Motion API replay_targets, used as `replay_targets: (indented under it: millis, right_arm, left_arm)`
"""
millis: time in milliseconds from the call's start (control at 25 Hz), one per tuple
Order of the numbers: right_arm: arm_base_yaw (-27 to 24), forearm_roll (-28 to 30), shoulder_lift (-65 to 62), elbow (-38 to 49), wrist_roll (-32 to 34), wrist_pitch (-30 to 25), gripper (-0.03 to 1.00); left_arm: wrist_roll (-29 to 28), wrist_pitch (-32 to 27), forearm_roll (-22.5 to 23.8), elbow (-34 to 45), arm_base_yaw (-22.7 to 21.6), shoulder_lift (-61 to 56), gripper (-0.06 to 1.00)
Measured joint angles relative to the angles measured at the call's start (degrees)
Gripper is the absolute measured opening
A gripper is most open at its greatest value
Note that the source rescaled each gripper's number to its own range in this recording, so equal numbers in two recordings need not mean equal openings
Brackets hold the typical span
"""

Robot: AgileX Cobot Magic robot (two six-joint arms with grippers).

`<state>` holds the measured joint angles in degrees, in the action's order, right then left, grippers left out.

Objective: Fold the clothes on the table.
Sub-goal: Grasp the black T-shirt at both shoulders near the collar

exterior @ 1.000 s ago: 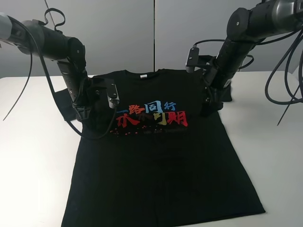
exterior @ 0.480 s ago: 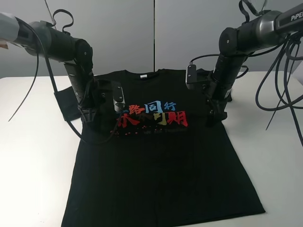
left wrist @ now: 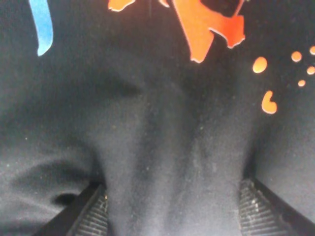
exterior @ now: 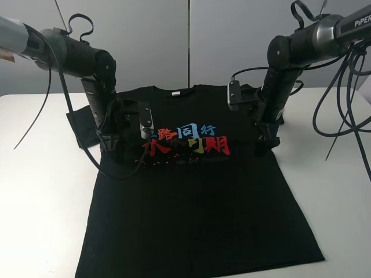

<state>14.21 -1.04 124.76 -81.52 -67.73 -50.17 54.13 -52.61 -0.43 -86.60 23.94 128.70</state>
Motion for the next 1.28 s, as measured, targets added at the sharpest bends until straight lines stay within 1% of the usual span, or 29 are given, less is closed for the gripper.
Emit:
replay_targets:
  millis: [120, 160, 200, 240, 360, 480, 520, 560, 640, 960, 1160, 1280]
  right_arm:
    - [0.52, 0.0, 0.0, 0.0, -1.27, 1.07, 1.0]
    - [0.8, 0.0, 0.0, 0.0, -1.71, 1.42, 1.0]
    - [1.1, 0.0, 0.0, 0.0, -1.97, 1.56, 1.0]
    - [1.54, 0.0, 0.0, 0.0, -2.32, 1.81, 1.0]
    - [2.14, 0.0, 0.0, 0.0, -2.73, 1.9, 0.99]
    - [2.41, 0.18, 0.34, 0.0, -2.75, 1.9, 0.98]
    - [2.53, 0.18, 0.47, 0.0, -2.75, 1.9, 0.98]
    - [2.53, 0.27, 0.71, 0.0, -2.75, 1.9, 0.98]
    - [2.64, 0.45, 0.94, 0.0, -2.84, 1.95, 0.98]
    - [2.85, 1.04, 0.94, 0.0, -2.84, 2.03, 0.97]
    - [2.85, 1.48, 0.94, 0.0, -2.88, 2.37, 0.9]
    - [2.85, 1.48, 0.94, 0.51, -2.88, 2.49, 0.86]
  left_arm:
    - [0.0, 0.0, 0.76, 0.0, 0.03, 0.0, 0.74]
    - [0.0, 0.11, 0.87, 0.0, 0.03, 0.0, 0.72]
    - [-0.13, 0.35, 1.12, 0.0, 0.03, 0.11, 0.68]
    - [-0.13, 0.63, 1.29, 0.0, 0.03, 0.11, 0.62]
    - [-0.24, 1.13, 1.81, -0.24, 0.03, 0.19, 0.34]
    - [-0.24, 0.61, 1.81, -0.24, 0.03, 0.19, 0.1]
    - [-0.35, 0.31, 1.81, -0.24, 0.03, 0.23, 0.05]
    - [-0.2, 0.06, 1.7, -0.24, 0.03, 0.32, 0.02]
    - [0.2, -0.39, 1.7, -0.34, 0.03, 0.32, 0.0]
    - [1.0, -0.6, 1.7, -0.34, 0.03, 0.35, 0.0]
    - [1.0, -0.71, 1.7, -0.34, 0.13, 0.35, 0.0]
    - [1.1, -0.71, 2.26, -0.34, 1.0, 0.35, 0.0]
